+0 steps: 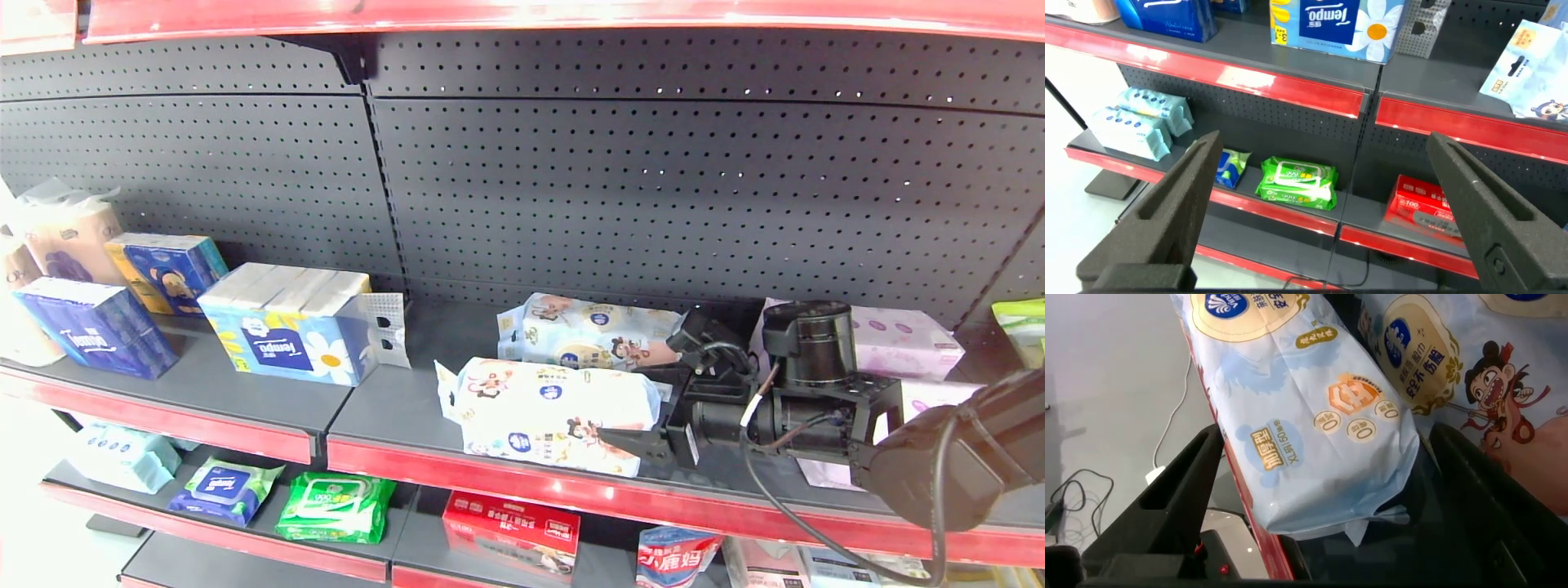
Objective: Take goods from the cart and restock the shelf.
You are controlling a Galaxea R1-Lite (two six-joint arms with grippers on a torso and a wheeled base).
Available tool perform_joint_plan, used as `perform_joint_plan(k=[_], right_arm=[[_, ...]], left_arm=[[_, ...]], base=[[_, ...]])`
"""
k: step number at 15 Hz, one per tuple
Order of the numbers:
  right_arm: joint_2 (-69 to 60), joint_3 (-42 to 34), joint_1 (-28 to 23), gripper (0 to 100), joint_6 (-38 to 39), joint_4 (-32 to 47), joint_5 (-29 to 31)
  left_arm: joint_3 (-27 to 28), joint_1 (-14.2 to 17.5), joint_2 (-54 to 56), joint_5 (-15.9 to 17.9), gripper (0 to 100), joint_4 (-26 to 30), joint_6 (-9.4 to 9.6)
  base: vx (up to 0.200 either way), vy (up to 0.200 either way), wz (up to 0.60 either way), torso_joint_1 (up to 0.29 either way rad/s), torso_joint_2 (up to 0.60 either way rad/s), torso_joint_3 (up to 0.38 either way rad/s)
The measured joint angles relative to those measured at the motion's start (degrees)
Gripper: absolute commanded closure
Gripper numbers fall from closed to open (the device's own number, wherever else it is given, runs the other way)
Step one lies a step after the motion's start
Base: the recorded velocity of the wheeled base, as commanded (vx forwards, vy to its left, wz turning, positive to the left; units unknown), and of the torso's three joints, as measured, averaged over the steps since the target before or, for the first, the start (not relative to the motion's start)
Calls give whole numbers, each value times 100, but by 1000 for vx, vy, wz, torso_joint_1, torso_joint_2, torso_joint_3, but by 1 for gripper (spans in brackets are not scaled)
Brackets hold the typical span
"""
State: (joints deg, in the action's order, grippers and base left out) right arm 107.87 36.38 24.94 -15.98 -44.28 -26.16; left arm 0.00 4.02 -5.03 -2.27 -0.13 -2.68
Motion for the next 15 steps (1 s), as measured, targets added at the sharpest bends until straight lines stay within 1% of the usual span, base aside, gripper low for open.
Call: perform_joint_plan(k=[15], right_arm=[[9,-18,-6,0,52,0,62]], left_arm=[[0,0,0,0,0,-2,-2]], base=[[0,0,0,0,0,0]])
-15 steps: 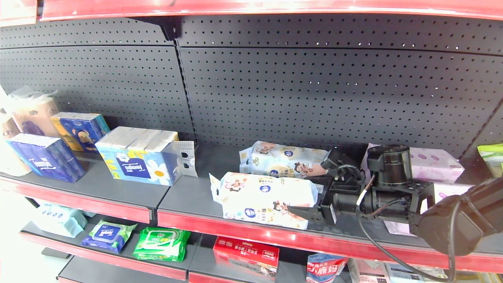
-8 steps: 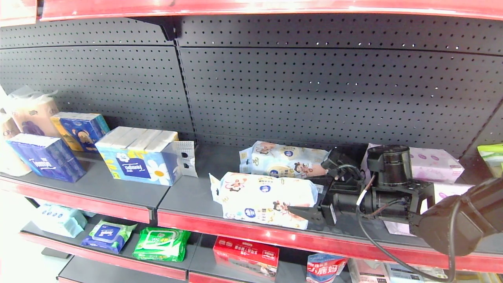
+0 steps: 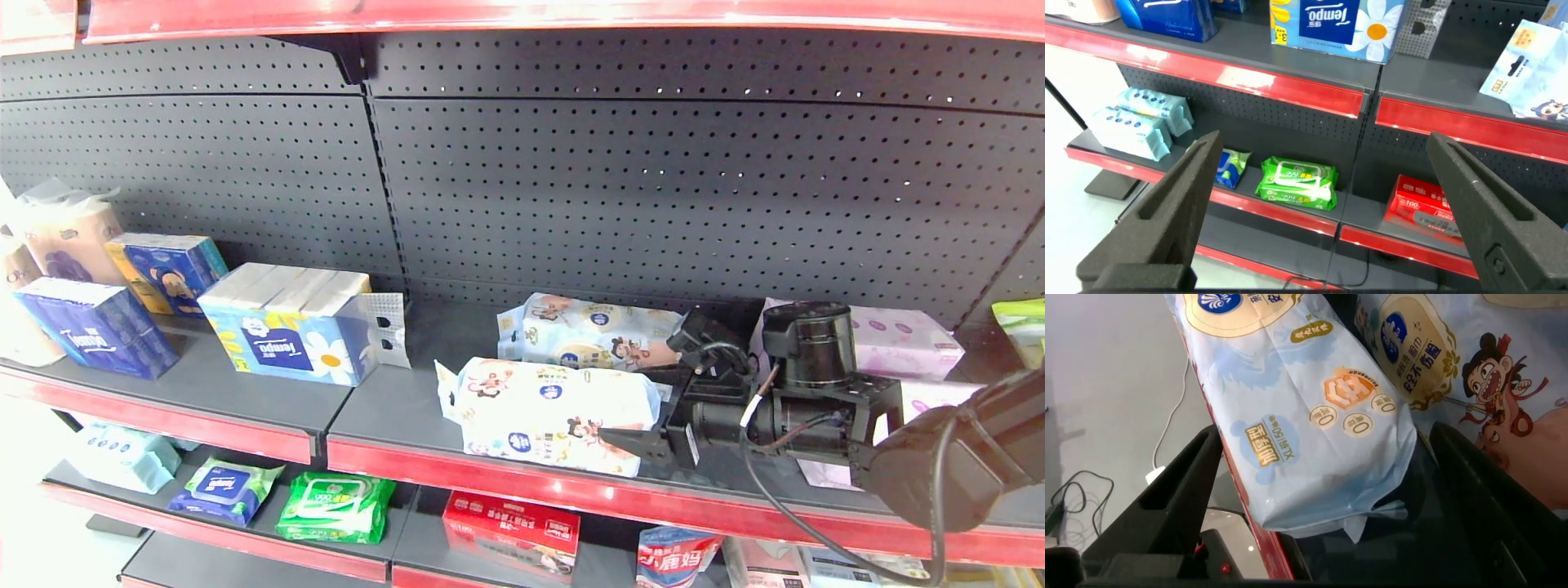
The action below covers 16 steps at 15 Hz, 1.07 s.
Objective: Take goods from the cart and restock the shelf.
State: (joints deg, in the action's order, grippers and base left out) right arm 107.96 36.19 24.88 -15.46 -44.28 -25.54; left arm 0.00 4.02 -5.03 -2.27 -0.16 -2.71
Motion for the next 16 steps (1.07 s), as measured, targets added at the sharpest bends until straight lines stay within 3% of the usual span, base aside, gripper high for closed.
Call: perform_joint_plan(k=[1,2,16], right_arm=[[0,0,2,0,2,0,0],[0,0,6,100,2,0,0],[-228,-130,-74,100,-27,54,0]], left_arm=[[0,2,0,2,0,0,0],[0,2,0,0,0,0,0],[0,-1,0,0,0,0,0]], base=[[0,0,0,0,0,0],[0,0,0,0,0,0],[0,0,0,0,0,0]])
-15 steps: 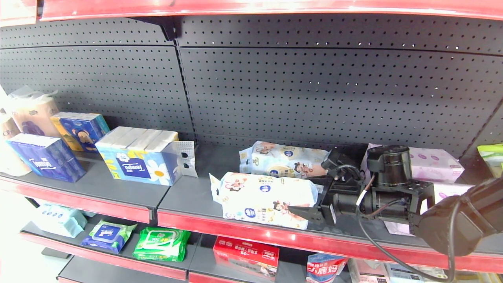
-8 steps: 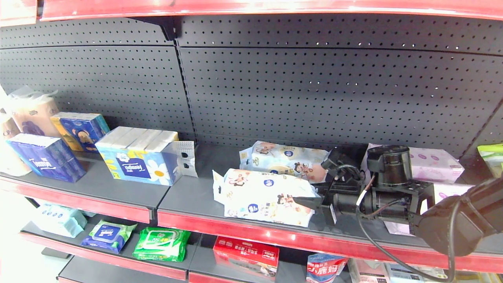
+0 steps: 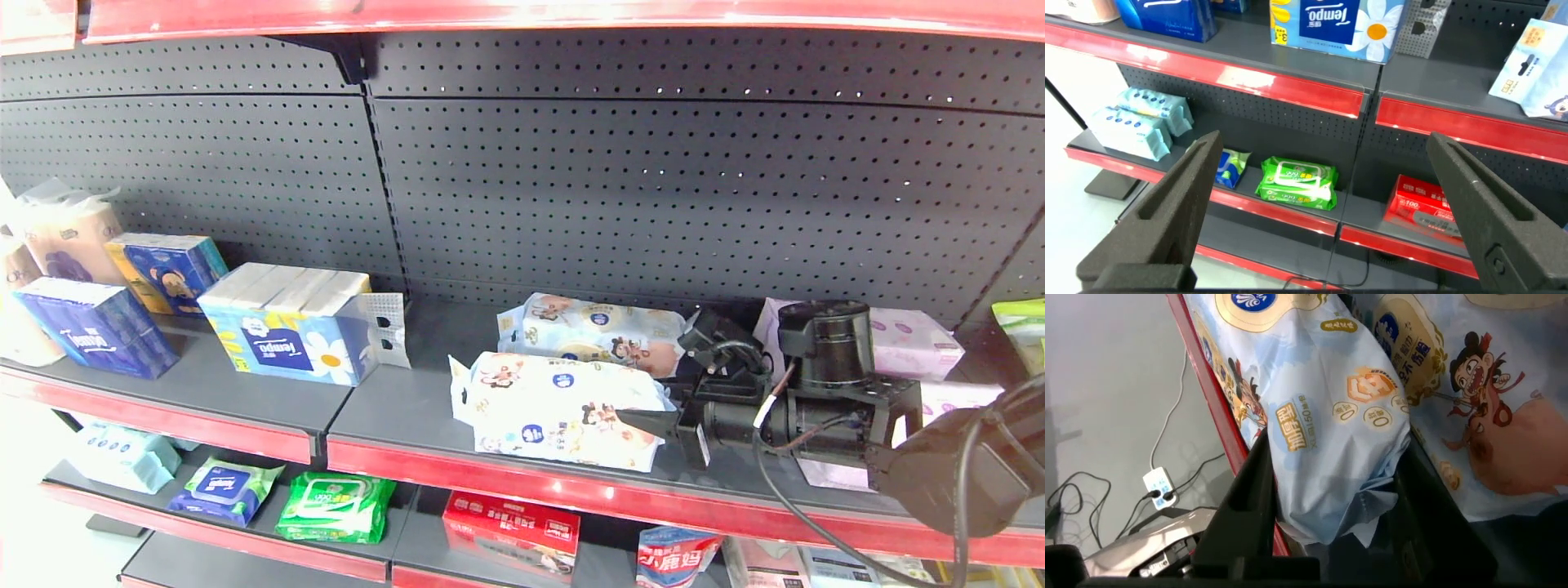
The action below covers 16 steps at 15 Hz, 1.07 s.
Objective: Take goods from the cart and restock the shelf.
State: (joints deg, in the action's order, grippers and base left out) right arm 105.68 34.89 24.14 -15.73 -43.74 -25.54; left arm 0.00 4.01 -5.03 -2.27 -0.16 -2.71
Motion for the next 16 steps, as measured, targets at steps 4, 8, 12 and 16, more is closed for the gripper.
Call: perform_joint_plan(k=[4,8,12,16], right_arm=[[-141,-74,-96,100,-12,6,11],[-235,-282,-157,100,-34,-2,4],[-266,-468,-245,100,-241,-11,-111],[-260,-463,-378,100,-384,-7,-278]], left_arm=[[0,1,0,2,0,0,0],[0,1,0,2,0,2,0],[0,1,0,0,0,0,2],[0,1,0,2,0,0,0]], base=[[0,0,0,0,0,0],[0,0,0,0,0,0],[0,0,0,0,0,0],[0,0,0,0,0,0]])
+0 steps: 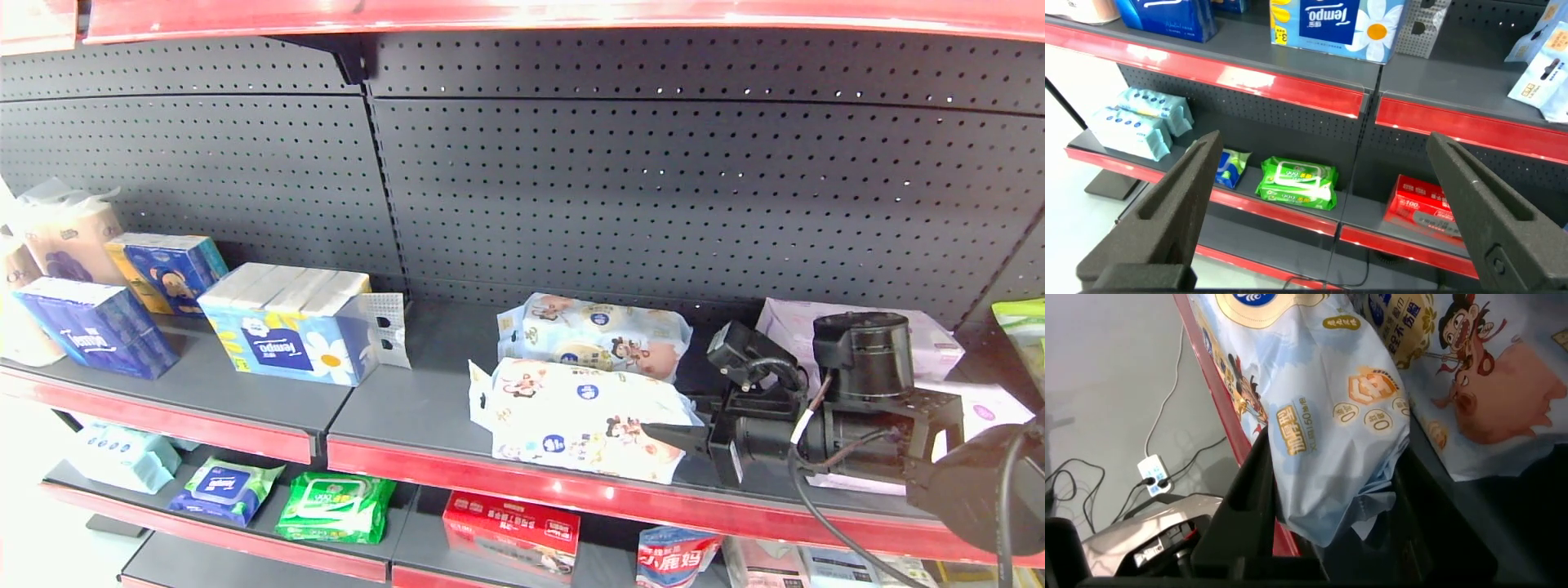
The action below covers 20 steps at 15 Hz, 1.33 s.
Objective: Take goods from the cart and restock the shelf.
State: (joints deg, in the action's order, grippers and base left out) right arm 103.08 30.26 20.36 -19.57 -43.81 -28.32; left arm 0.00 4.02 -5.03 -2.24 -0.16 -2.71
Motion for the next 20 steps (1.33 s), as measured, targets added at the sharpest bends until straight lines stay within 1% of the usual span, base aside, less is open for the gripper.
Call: perform_joint_plan(k=[3,10,20], right_arm=[[6,-7,-105,100,-132,-2,-88],[-16,-99,-99,100,-255,-9,-312],[-27,-107,-137,100,-419,0,-422]], left_arm=[[0,0,0,-2,0,0,0],[0,2,0,-2,0,-2,0],[0,0,0,-2,0,-2,0]], base=[[0,0,0,0,0,0],[0,0,0,0,0,0],[0,0,0,0,0,0]])
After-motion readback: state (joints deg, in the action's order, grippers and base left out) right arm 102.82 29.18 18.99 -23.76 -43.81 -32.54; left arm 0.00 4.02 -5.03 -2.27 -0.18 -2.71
